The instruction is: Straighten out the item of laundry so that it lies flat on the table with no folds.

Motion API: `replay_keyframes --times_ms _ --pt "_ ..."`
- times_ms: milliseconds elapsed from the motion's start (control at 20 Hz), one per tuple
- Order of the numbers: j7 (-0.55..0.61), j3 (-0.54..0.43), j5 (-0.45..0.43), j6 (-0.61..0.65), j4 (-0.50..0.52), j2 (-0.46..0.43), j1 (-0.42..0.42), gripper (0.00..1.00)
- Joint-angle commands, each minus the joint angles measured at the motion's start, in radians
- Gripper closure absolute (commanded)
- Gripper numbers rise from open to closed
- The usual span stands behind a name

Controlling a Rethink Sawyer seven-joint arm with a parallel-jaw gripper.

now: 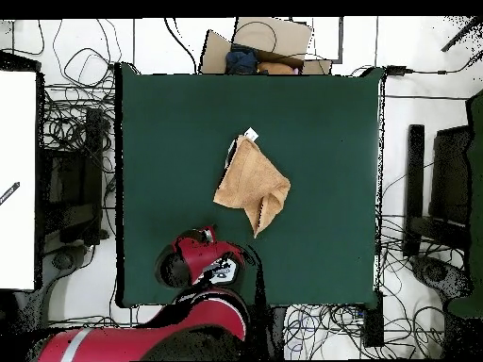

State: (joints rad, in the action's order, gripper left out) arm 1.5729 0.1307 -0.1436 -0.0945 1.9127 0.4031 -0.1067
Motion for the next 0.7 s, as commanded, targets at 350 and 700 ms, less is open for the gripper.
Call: replay_keyframes --times_ms 350,700 --pt "0.187 0.060 0.086 -0.025 -0.116 -0.074 -0.033 0.00" --pt "0.220 0.146 0.180 -0.090 -0.157 -0.160 -0.131 0.00"
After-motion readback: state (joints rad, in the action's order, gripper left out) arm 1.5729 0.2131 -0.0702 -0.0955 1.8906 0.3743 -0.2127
